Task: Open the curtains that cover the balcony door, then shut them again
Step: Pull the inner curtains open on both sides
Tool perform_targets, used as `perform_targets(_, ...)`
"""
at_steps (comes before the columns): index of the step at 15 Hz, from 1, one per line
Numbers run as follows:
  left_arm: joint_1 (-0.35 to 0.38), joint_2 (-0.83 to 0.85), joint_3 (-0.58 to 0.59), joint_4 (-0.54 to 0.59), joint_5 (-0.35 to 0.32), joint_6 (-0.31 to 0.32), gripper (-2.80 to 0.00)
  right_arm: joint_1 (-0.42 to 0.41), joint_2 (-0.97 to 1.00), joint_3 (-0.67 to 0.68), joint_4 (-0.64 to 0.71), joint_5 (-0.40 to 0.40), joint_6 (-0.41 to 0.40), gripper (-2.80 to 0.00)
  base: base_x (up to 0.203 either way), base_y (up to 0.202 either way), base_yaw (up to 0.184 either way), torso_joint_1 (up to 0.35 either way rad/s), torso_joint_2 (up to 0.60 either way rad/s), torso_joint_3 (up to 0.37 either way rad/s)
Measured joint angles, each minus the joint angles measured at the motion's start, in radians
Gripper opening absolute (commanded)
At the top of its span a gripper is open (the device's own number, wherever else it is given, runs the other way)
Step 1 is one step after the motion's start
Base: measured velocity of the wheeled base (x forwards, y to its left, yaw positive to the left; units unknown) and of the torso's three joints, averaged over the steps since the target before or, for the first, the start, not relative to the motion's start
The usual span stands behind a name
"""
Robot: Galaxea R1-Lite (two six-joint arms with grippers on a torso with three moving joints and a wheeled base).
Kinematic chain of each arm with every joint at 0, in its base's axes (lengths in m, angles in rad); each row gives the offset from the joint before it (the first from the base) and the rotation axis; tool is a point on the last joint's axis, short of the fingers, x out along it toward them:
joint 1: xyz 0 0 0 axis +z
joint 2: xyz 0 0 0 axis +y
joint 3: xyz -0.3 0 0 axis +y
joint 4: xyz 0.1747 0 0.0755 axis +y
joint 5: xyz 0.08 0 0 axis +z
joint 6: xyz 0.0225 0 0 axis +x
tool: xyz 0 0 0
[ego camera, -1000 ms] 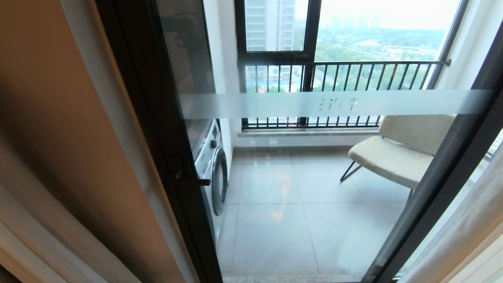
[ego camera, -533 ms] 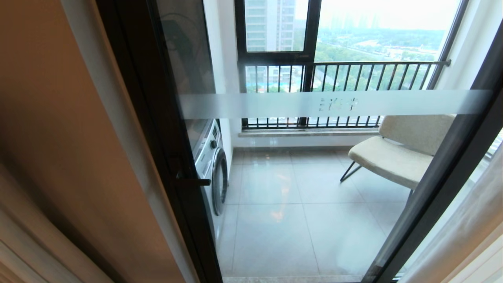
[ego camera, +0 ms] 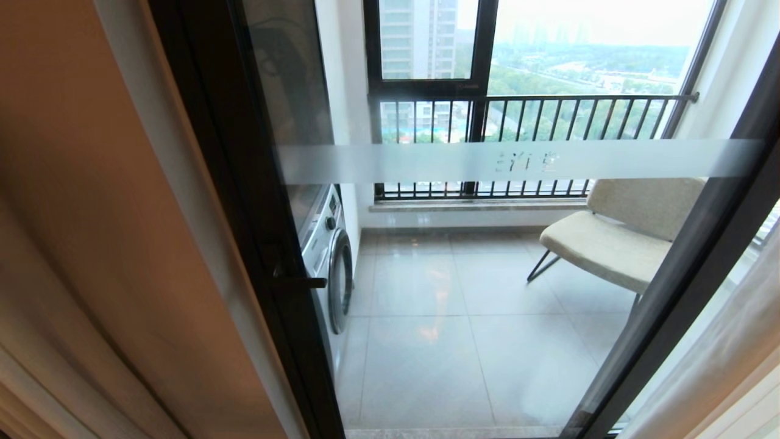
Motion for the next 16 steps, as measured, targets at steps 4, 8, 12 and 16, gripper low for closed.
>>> perform_targets(4,-0.108,-0.066,0.013,-0.005,0.001,0.000,-2.80,0.000,0.000,0.000,0.000,0.000,0.000,-2.80,0.000,0.000,0.000,0.000,0.00,0.000)
perform_targets(8,-0.180,-0.106,0.022,-0.006,0.004,0.000,-2.80,0.000,0.000,0.000,0.000,0.000,0.000,-2.80,0.000,0.000,0.000,0.000,0.00,0.000)
perform_targets(12,-0.194,-0.132,0.043,-0.006,0.003,0.000,-2.80,0.001,0.000,0.000,0.000,0.000,0.000,-2.80,0.000,0.000,0.000,0.000,0.00,0.000)
perform_targets(16,-0.195,-0.167,0.082,-0.005,0.003,0.000,0.00,0.000,0.000,0.000,0.000,0.000,0.000,-2.80,0.000,0.000,0.000,0.000,0.00,0.000)
